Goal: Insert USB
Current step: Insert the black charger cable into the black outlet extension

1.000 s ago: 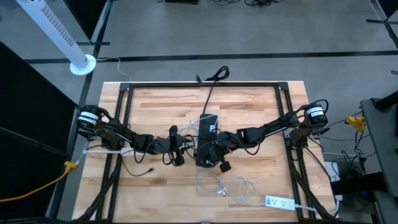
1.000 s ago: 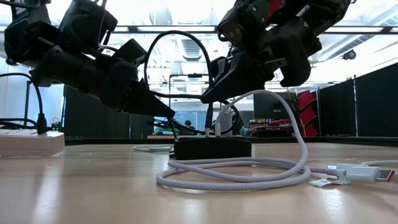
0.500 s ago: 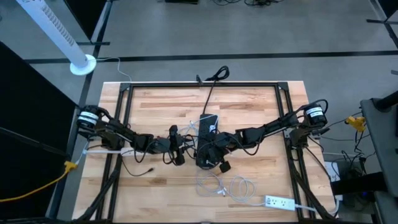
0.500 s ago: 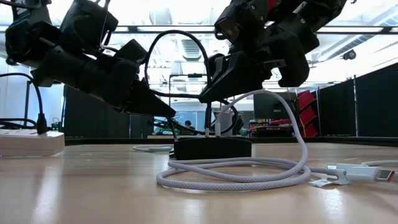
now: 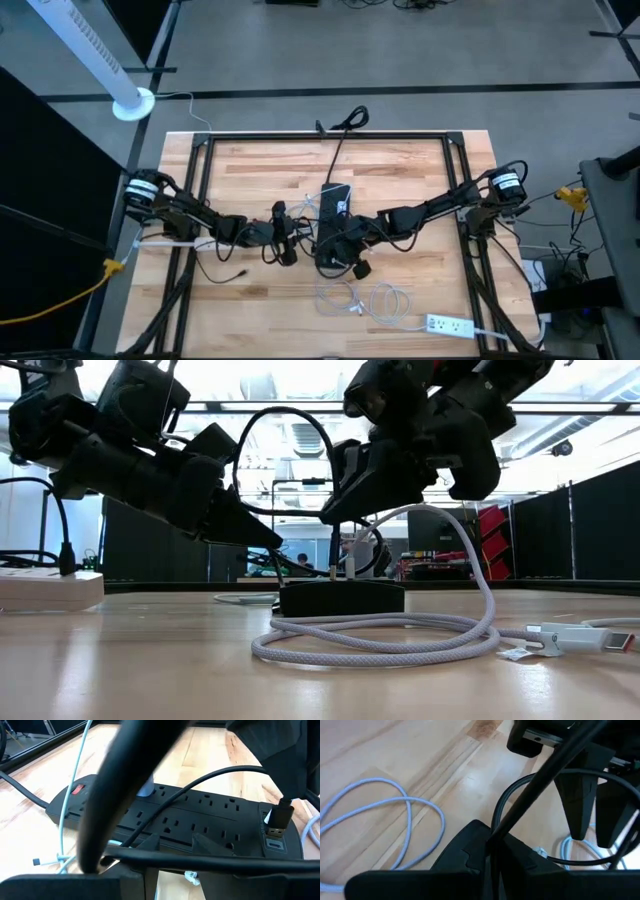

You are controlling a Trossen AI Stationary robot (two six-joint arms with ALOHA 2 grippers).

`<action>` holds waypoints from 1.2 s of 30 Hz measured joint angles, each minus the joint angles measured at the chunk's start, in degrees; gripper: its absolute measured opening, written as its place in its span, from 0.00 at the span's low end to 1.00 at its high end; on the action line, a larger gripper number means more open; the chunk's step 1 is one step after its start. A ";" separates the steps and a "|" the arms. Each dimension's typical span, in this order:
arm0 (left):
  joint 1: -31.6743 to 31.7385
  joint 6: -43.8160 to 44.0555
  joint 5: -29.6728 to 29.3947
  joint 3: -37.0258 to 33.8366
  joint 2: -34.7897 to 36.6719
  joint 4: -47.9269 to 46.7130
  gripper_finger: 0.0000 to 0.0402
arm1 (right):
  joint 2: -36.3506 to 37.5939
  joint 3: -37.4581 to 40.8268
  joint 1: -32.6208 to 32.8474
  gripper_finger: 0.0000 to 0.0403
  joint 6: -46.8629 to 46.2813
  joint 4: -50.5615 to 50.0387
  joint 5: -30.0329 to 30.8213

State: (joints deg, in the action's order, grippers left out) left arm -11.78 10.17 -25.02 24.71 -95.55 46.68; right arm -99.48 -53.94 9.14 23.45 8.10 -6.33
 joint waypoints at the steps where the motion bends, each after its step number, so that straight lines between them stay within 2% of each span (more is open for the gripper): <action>1: -0.02 0.00 -0.02 0.00 0.00 0.00 0.26 | 0.00 -0.18 0.20 0.06 0.41 -0.70 1.08; 20: 0.01 0.56 -0.04 0.02 0.00 -0.02 0.26 | 0.04 -2.54 2.93 0.06 2.25 -6.82 8.94; 31: 0.01 0.94 -0.04 0.02 0.00 -0.04 0.26 | -0.06 -2.67 2.83 0.06 1.61 -6.06 6.52; 36: 0.03 0.94 -0.08 0.02 0.00 -0.02 0.26 | -3.08 -2.75 2.32 0.06 0.56 -3.45 6.12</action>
State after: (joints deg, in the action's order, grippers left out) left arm -11.75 11.11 -25.10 24.73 -95.55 46.65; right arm -102.56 -56.69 11.46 24.01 4.66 -0.21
